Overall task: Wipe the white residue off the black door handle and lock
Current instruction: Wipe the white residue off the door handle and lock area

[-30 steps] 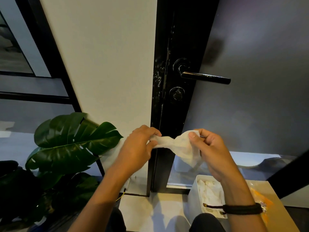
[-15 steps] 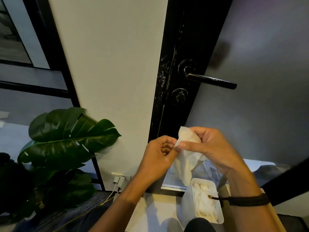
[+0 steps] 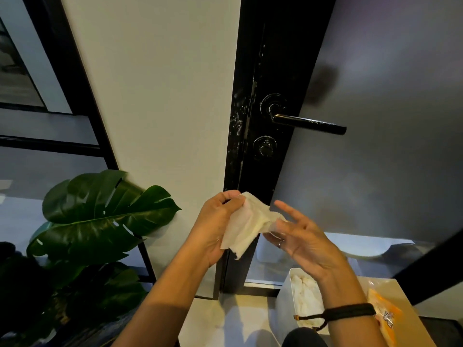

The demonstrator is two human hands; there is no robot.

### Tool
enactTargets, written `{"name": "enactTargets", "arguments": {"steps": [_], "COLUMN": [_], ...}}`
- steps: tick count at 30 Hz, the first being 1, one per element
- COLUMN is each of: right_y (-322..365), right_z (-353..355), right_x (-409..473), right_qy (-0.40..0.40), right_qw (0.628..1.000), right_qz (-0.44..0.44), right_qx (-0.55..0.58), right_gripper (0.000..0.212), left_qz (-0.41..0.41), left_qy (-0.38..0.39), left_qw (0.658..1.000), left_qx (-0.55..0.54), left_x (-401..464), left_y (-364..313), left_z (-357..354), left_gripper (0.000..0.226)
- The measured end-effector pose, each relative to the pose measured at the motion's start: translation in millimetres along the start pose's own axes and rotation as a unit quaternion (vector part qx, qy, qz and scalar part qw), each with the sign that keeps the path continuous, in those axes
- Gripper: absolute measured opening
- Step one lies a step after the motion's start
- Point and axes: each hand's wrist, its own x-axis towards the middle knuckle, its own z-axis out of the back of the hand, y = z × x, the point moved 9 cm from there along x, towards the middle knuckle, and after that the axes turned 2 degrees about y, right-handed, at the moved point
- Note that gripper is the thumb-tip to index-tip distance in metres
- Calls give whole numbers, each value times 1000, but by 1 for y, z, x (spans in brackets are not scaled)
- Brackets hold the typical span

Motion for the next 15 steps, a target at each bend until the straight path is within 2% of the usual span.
{"name": "enactTargets", "arguments": {"steps": [3, 6, 11, 15], "right_y": [9, 10, -1, 14], "right_z": [5, 5, -10, -11], "right_x": [-6, -9, -9, -7], "right_qy": [-8, -17, -19, -57], "right_qw": [999, 994, 1000, 992], "right_qz": [16, 29, 4, 68], "right_qx": [27, 108, 19, 87], "right_gripper": [58, 53, 54, 45], "left_qz": [-22, -46, -57, -57], "left_qy": [-48, -55, -42, -27], "left_qw": [998, 996, 995, 996], "left_qx": [43, 58, 65, 58], "left_x": [0, -3, -6, -6], "left_y": [-10, -20, -22, -21], "left_z": [19, 23, 20, 17], "left_gripper": [21, 10, 5, 17]}}
